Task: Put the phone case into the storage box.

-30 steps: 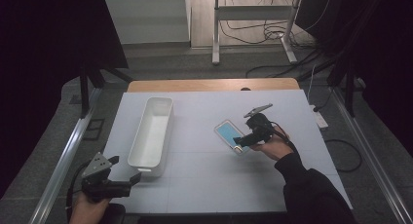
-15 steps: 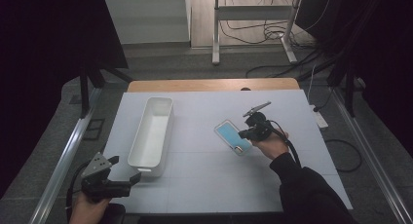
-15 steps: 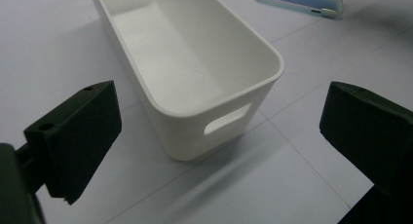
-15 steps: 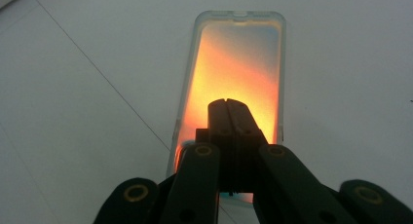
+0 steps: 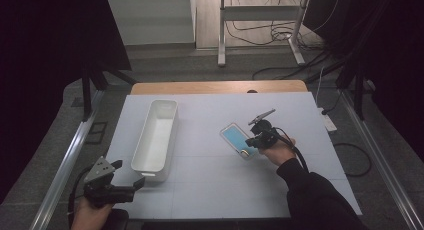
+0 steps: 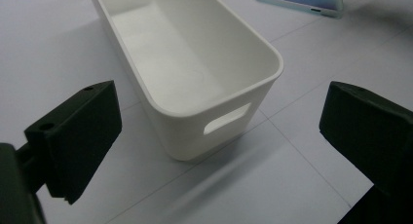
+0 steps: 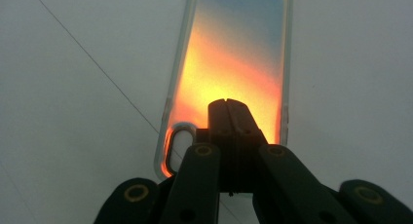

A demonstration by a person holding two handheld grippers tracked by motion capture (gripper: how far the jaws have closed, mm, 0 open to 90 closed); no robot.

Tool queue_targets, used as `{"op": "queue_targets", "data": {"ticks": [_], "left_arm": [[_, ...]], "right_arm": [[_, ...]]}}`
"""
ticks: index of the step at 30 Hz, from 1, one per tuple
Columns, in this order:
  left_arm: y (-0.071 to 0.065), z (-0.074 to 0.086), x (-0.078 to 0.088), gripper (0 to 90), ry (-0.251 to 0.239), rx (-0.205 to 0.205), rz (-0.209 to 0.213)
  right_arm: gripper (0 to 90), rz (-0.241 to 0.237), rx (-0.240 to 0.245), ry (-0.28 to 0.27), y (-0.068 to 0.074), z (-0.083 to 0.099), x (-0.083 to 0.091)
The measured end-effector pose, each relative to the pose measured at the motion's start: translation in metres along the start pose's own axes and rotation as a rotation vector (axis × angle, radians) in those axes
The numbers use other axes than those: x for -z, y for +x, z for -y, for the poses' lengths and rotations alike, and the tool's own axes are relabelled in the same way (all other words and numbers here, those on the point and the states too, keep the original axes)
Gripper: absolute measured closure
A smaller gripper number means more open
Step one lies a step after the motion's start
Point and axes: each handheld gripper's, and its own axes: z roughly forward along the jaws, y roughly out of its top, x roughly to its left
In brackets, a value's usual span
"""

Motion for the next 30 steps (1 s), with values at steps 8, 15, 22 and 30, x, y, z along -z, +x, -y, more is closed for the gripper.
{"op": "queue_targets", "data": {"ticks": [8, 15, 22, 30], "left_arm": [[0.0, 0.0, 0.0, 2.8, 0.002, -0.001, 0.001], [0.0, 0.0, 0.0, 2.9, 0.002, -0.003, 0.0], [0.0, 0.0, 0.0, 2.9, 0.003, -0.002, 0.0], [0.0, 0.0, -0.001, 3.0, 0.003, 0.0, 0.001]], "right_arm": [[89.7, 0.01, 0.007, 0.041, 0.002, 0.007, -0.009], [89.8, 0.015, 0.009, 0.052, 0.002, 0.01, -0.012], [89.8, 0.009, 0.007, 0.061, 0.002, 0.013, -0.008], [89.8, 0.002, 0.001, 0.076, -0.001, 0.024, 0.0]]}}
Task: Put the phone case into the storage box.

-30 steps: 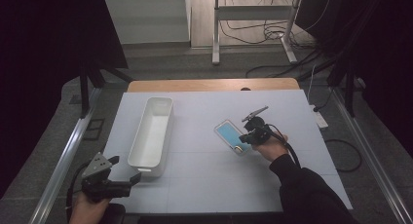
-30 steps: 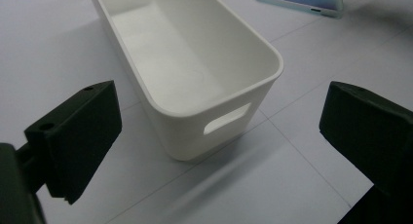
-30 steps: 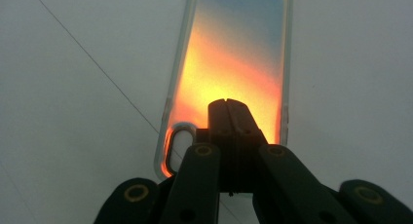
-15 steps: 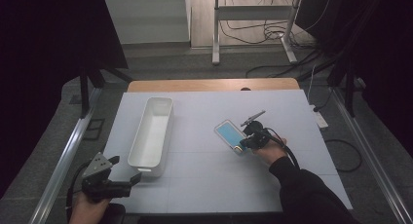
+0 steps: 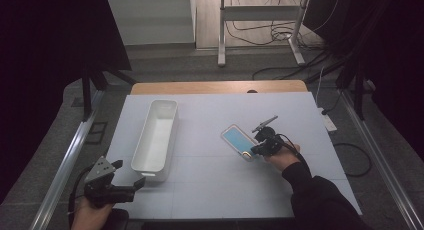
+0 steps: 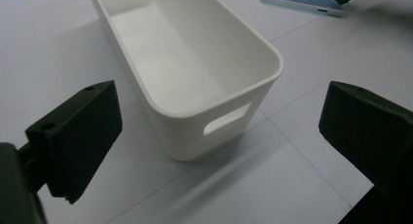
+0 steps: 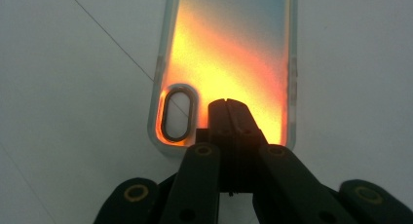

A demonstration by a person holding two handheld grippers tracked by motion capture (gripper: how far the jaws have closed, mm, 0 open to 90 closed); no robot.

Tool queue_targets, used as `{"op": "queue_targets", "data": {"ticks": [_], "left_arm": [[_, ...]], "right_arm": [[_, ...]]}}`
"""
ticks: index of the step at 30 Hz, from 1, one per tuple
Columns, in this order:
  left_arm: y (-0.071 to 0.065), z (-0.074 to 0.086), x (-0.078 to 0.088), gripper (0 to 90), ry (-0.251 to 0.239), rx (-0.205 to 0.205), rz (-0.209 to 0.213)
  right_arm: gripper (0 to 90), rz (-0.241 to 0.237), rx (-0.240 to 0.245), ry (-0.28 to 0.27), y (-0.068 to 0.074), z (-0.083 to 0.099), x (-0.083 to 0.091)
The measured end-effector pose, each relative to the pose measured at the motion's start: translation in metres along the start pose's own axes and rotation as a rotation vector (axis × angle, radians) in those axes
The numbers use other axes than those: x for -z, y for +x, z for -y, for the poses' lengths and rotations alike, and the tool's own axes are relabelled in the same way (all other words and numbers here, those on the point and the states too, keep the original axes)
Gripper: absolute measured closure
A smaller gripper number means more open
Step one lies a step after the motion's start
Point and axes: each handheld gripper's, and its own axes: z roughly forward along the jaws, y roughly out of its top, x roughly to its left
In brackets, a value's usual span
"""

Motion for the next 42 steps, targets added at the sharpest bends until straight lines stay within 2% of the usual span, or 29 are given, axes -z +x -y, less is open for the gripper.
{"op": "queue_targets", "data": {"ticks": [13, 19, 24, 28, 29, 33, 38, 42], "left_arm": [[0.0, 0.0, 0.0, 3.0, 0.002, -0.001, -0.002], [0.0, 0.0, 0.0, 3.1, 0.004, -0.002, -0.002], [0.0, -0.001, -0.001, 3.1, 0.006, -0.005, -0.003], [0.0, -0.001, -0.001, 3.1, 0.005, -0.002, -0.003], [0.0, -0.001, -0.001, 3.1, 0.006, -0.002, -0.002], [0.0, -0.001, -0.001, 3.1, 0.006, -0.003, -0.003], [0.0, -0.001, -0.002, 3.1, 0.008, -0.001, -0.005], [0.001, -0.001, -0.002, 3.0, 0.009, 0.003, -0.004]], "right_arm": [[89.8, 0.011, -0.023, 0.008, -0.013, 0.018, 0.012], [89.8, 0.035, -0.063, 0.007, -0.03, 0.032, 0.021], [89.7, 0.045, -0.09, 0.003, -0.036, 0.035, 0.024], [89.7, 0.03, -0.083, -0.011, -0.032, 0.031, 0.025], [89.7, 0.02, -0.067, -0.029, -0.028, 0.027, 0.024], [89.7, 0.007, -0.057, -0.051, -0.023, 0.018, 0.021], [89.7, -0.01, -0.062, -0.08, -0.015, -0.001, 0.011], [89.7, -0.013, -0.041, -0.08, -0.008, -0.013, 0.001]]}}
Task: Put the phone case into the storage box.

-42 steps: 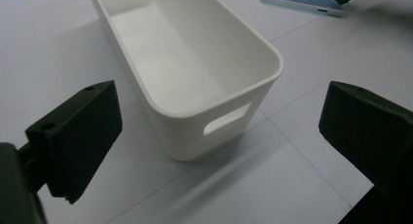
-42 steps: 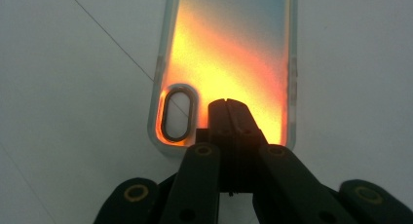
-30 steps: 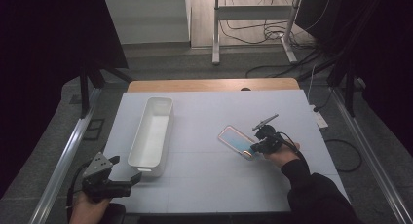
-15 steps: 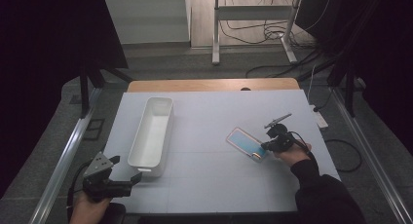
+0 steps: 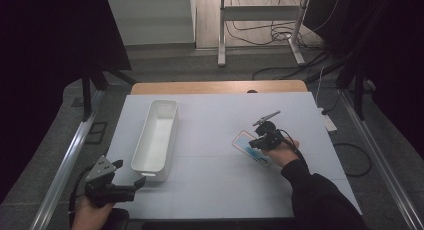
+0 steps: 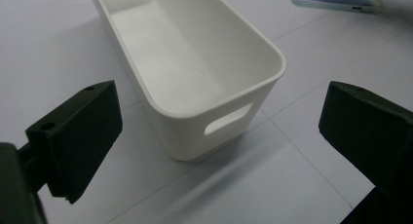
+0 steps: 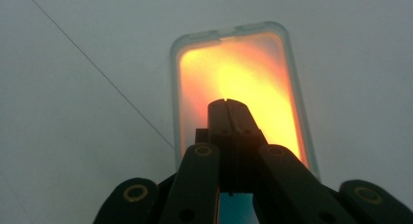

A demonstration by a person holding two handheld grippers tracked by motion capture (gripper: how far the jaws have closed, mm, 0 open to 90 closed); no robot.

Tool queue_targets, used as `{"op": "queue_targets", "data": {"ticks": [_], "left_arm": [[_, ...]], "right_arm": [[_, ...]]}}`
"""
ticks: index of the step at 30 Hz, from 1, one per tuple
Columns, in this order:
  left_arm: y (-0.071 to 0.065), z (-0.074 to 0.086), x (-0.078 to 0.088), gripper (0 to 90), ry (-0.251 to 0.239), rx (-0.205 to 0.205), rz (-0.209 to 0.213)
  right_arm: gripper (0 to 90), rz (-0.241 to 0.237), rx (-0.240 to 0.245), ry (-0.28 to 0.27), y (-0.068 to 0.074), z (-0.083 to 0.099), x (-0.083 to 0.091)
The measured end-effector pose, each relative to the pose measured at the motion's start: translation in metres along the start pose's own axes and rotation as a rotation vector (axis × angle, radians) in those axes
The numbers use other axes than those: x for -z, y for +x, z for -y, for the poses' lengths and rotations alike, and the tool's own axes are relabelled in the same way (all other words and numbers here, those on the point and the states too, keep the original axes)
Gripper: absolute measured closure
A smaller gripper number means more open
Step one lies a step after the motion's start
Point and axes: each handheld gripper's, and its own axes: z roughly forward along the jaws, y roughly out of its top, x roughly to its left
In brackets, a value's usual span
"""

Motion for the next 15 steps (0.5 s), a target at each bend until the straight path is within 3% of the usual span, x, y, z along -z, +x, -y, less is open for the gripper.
{"op": "queue_targets", "data": {"ticks": [9, 15], "left_arm": [[0.001, 0.0, 0.0, 3.1, -0.003, 0.004, 0.002], [0.001, 0.001, 0.001, 3.1, -0.006, 0.004, 0.003]], "right_arm": [[89.7, 0.008, 0.031, 0.0, 0.017, -0.02, -0.029], [89.7, 0.004, 0.078, 0.017, 0.029, -0.02, -0.032]]}}
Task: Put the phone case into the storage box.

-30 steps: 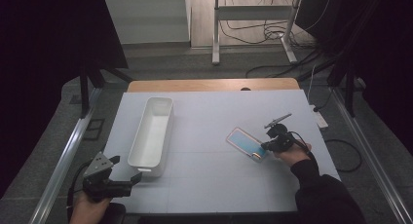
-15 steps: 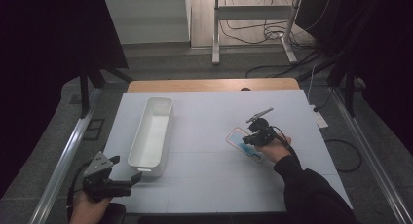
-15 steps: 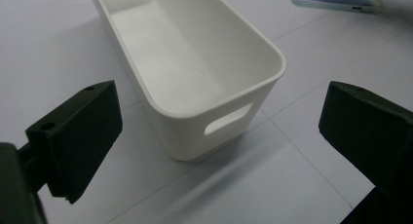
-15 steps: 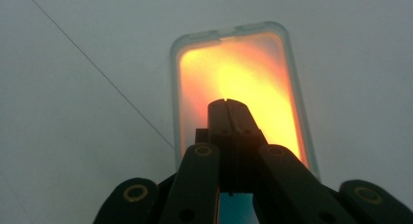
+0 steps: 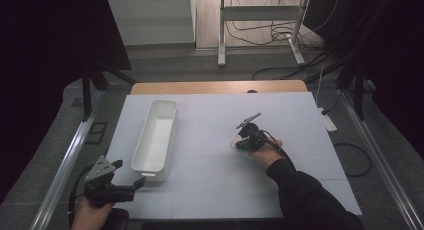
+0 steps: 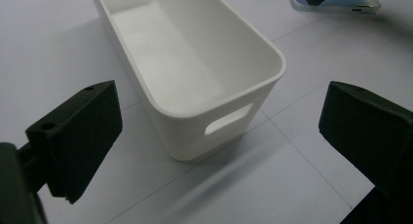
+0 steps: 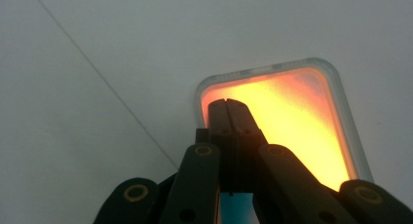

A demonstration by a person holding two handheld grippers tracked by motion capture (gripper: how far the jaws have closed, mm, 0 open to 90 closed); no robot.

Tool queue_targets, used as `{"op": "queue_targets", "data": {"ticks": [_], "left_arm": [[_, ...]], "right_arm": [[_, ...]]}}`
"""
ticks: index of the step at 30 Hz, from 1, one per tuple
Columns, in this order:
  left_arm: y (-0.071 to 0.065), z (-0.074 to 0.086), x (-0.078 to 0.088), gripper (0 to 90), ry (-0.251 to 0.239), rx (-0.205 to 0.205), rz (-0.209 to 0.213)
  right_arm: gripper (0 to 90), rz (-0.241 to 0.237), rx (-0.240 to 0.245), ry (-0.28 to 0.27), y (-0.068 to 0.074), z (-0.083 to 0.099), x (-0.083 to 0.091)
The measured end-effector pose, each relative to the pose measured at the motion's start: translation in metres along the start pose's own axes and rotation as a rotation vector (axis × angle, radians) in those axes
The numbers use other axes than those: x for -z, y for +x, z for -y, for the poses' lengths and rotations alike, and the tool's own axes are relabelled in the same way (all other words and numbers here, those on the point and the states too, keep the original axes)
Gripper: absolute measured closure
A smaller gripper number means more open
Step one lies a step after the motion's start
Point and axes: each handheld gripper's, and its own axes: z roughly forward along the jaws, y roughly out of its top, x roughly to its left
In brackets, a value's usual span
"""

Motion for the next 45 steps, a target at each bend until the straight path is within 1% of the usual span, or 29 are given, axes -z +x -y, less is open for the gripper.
{"op": "queue_targets", "data": {"ticks": [7, 9, 10, 12, 19, 22, 27, 35, 40, 45], "left_arm": [[0.0, 0.0, 0.0, 3.1, 0.001, -0.005, -0.001], [0.0, 0.0, 0.0, 3.0, 0.0, -0.004, 0.0], [0.0, 0.0, 0.0, 3.1, 0.0, -0.004, 0.0], [-0.001, 0.0, 0.0, 3.1, 0.001, -0.007, -0.002], [-0.001, 0.0, 0.0, 3.1, 0.001, -0.007, -0.002], [-0.001, 0.0, 0.0, 3.1, 0.001, -0.008, -0.003], [-0.001, 0.0, 0.0, 3.1, 0.0, -0.006, -0.002], [-0.001, 0.0, 0.0, 3.1, 0.002, -0.008, -0.002], [-0.001, -0.001, 0.0, 3.1, 0.002, -0.009, -0.003], [-0.001, -0.001, 0.0, 3.1, 0.002, -0.008, -0.003]], "right_arm": [[89.8, -0.044, 0.029, 0.031, 0.013, 0.005, 0.004], [89.8, -0.051, 0.047, 0.034, 0.016, 0.007, 0.005], [89.8, -0.051, 0.047, 0.034, 0.016, 0.007, 0.005], [89.8, -0.055, 0.071, 0.044, 0.021, 0.012, 0.008], [89.7, -0.089, 0.065, 0.054, 0.025, 0.023, 0.015], [89.7, -0.093, 0.065, 0.055, 0.026, 0.026, 0.017], [89.7, -0.106, 0.053, 0.054, 0.029, 0.037, 0.024], [89.7, -0.102, 0.058, 0.07, 0.032, 0.056, 0.038], [89.7, -0.097, 0.066, 0.08, 0.032, 0.064, 0.043], [89.7, -0.094, 0.062, 0.094, 0.031, 0.072, 0.05]]}}
